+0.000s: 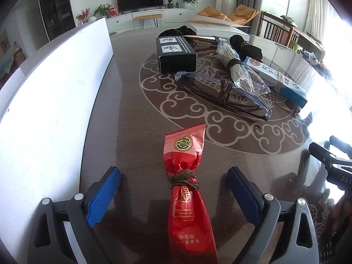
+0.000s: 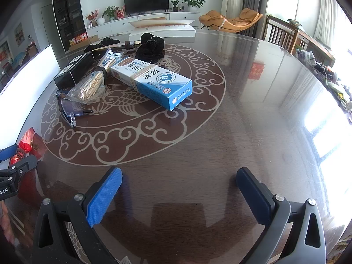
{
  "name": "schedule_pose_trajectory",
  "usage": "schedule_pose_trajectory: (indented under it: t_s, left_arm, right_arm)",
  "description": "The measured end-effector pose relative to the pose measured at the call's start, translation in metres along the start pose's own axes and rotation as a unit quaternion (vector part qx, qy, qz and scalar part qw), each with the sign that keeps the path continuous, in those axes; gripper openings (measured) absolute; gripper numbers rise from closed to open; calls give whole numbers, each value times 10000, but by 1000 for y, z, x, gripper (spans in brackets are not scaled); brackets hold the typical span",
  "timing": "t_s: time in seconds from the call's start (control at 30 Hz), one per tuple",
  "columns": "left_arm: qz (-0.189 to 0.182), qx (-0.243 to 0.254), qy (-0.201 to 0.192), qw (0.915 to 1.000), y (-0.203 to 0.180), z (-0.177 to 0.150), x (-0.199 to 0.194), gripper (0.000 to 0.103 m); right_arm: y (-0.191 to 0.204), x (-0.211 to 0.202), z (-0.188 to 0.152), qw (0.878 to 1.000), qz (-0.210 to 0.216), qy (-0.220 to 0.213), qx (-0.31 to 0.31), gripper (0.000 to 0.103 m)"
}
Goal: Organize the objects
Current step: 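Grasp the blue-lensed glasses with the right tool while the left tool holds the candy packet, then carry the candy packet and glasses into the white box and open both tools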
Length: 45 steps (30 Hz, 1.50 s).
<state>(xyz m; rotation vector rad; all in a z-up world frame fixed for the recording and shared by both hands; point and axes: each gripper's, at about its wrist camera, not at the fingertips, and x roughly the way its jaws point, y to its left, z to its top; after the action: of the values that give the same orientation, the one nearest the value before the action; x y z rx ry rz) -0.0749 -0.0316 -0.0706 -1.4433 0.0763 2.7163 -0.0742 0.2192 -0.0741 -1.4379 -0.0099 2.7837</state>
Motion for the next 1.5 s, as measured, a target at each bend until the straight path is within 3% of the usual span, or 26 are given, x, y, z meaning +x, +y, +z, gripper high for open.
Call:
schedule_pose_trajectory:
  t_s: [0.27,0.4,0.53,0.67,0.7,0.8,1.03,1.1,1.13,1.2,1.27,1.33,1.37,1.4,1.43,1.47,1.5]
  left_arm:
    - [-75,91,-90,9999,-3,-2,1,103]
    - [-77,78,-106,9999,-3,-3,0,103]
    - [-77,80,-104,9999,-3,-3,1,103]
    - [-78,80,-104,9999,-3,-3,1,103]
    - [-78,80,-104,9999,-3,-3,1,103]
    - [-78,80,-105,9999,-3,-3,1,103]
    - [-73,78,-103,9999,-3,-3,1,103]
    - [-82,85,-90,9999,-3,-3,0,103]
    - [-130,126,-58,9998,-4,-3,0,103]
    - [-254,302,24,9992,-8,-5,-3,103]
    - [-361,493,55,9981,-13,-8,-5,103]
    - [-418,572,-49,9975,-14,-9,-10,88]
    - [-428,571,-101,9974,-13,-7,-12,66]
    - [-427,537,-132,9976,-11,-4,-13,38]
    - [-420,465,-120,9980,-8,-1,-13,24]
    - [-595,324,-80,9977,-2,1,-13,23]
    - [-740,153,-39,9971,3,1,-14,23]
  right_arm:
    - [1,1,1,10000,17,61,-20,103]
    - [23,-6,28,9965,802,-74,-238,102]
    - [81,-1,73,9835,1580,0,-885,98]
    - [137,30,91,9742,1557,423,-1581,64]
    - [143,38,91,9727,1532,543,-1655,48]
    - [138,37,80,9740,1524,542,-1588,28]
    - [72,-10,13,9828,1382,739,-974,27]
    - [58,-23,-4,9805,1594,862,-756,29]
    - [52,-27,-9,9776,1774,926,-650,33]
    - [42,-34,-12,9747,1937,993,-504,67]
    - [41,-42,-6,9766,1856,878,-640,70]
    - [53,-42,4,9764,1727,897,-932,70]
    - [62,-39,7,9741,1702,1009,-1095,70]
    - [73,-35,8,9703,1675,1172,-1290,70]
    - [86,-25,10,9659,1622,1346,-1500,67]
    - [95,-19,7,9636,1512,1444,-1668,59]
    - [100,-17,5,9649,1314,1380,-1806,41]
